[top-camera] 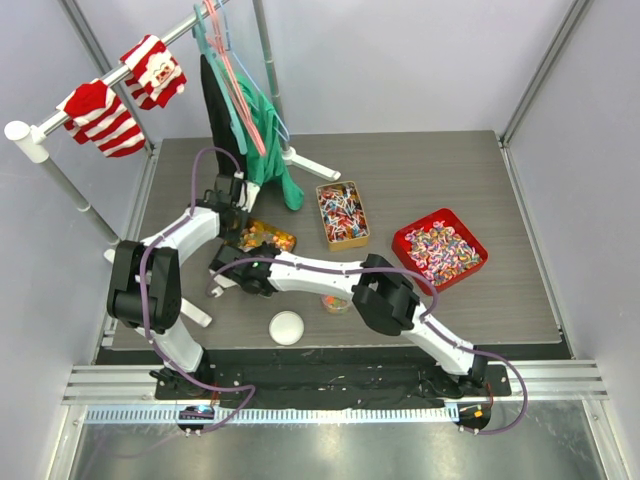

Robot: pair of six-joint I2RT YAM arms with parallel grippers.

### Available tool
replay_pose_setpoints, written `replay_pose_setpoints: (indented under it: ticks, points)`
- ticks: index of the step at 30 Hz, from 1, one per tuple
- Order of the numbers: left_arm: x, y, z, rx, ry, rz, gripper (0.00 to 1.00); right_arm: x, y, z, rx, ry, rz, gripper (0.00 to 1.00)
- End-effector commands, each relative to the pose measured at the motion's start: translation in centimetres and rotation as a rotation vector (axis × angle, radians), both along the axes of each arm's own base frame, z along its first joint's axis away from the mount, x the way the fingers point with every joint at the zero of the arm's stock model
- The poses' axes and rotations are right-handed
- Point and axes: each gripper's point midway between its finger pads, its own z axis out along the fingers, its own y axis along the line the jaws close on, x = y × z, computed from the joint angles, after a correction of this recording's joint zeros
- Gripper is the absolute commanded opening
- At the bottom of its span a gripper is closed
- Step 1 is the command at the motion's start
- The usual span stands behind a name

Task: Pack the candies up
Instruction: Scoop the fake candies from the storage box.

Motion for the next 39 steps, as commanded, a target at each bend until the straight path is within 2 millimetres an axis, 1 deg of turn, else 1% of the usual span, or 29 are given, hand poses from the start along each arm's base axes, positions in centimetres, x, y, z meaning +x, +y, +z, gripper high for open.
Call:
replay_pose_setpoints:
  ticks: [1,2,4,5,7,9,12,14,15,16,17,18,19,20,21,23,24,26,27,29,30,32,35,39]
  points:
    - [2.7,-0.4,4.2,-0.039,-0.163,0.018,0.0,-4.0,0.0,-5.3,-0.072,0.212,0.069,0.01]
    - [2.7,-0.5,4.3,-0.042,-0.164,0.017,0.0,-4.4,-0.2,-5.6,-0.069,0.238,0.064,0.01]
    - [2.7,-0.5,4.3,-0.044,-0.164,0.018,0.0,-5.6,0.3,-5.9,-0.033,0.309,0.076,0.01]
    - [2.7,-0.5,4.3,-0.043,-0.164,0.016,0.0,-6.1,0.2,-6.1,-0.017,0.343,0.061,0.01]
    - [2.7,-0.4,4.3,-0.045,-0.164,0.019,0.0,-6.8,0.8,-5.8,0.037,0.396,0.058,0.01]
    - [2.7,-0.4,4.3,-0.044,-0.164,0.02,0.0,-7.4,1.1,-5.7,0.1,0.467,0.019,0.01]
    - [2.7,-0.4,4.1,-0.047,-0.162,0.021,0.0,-7.3,1.6,-4.8,0.199,0.511,-0.042,0.01]
    - [2.8,-0.4,4.2,-0.047,-0.163,0.019,0.0,-6.9,2.2,-3.9,0.274,0.536,-0.071,0.01]
    - [2.8,-0.4,4.1,-0.048,-0.16,0.02,0.0,-6.0,2.0,-3.5,0.327,0.549,-0.124,0.01]
    - [2.7,-0.5,4.1,-0.047,-0.159,0.019,0.0,-5.7,2.4,-2.5,0.38,0.561,-0.135,0.01]
    - [2.7,-0.4,4.1,-0.046,-0.159,0.021,0.0,-5.1,2.5,-2.0,0.422,0.568,-0.155,0.01]
    - [2.7,-0.3,4.0,-0.047,-0.156,0.022,0.0,-3.9,2.0,-1.5,0.457,0.569,-0.189,0.01]
    - [2.7,-0.3,4.1,-0.046,-0.159,0.022,0.0,-3.6,1.9,-1.2,0.495,0.585,-0.218,0.01]
    - [2.7,-0.3,4.0,-0.046,-0.154,0.022,0.0,-3.0,1.9,-0.2,0.535,0.577,-0.223,0.01]
    - [2.7,-0.4,3.9,-0.048,-0.154,0.019,0.0,-1.9,1.1,-0.2,0.548,0.571,-0.25,0.01]
    - [2.7,-0.4,3.8,-0.047,-0.151,0.021,0.0,-1.0,0.7,0.8,0.594,0.564,-0.269,0.01]
    - [2.7,-0.4,3.7,-0.046,-0.149,0.021,0.0,-0.3,0.0,0.8,0.602,0.563,-0.287,0.01]
    - [2.8,-0.4,3.6,-0.046,-0.146,0.019,0.0,0.4,-0.4,1.6,0.632,0.557,-0.294,0.01]
    - [2.7,-0.4,3.5,-0.045,-0.142,0.019,0.0,0.8,-0.9,1.5,0.636,0.552,-0.306,0.01]
    - [2.7,-0.4,3.4,-0.047,-0.141,0.019,0.0,1.8,-1.1,2.6,0.672,0.507,-0.296,0.01]
    - [2.7,-0.4,3.5,-0.048,-0.143,0.019,0.0,1.9,-1.5,2.3,0.662,0.498,-0.296,0.01]
    - [2.7,-0.5,3.3,-0.047,-0.137,0.015,0.0,2.4,-1.6,2.5,0.652,0.468,-0.273,0.01]
    - [2.7,-0.5,3.2,-0.045,-0.135,0.016,0.0,2.6,-1.6,3.0,0.646,0.461,-0.251,0.01]
    - [2.7,-0.4,3.3,-0.041,-0.136,0.018,0.0,1.7,-1.1,4.2,0.679,0.507,-0.206,0.01]
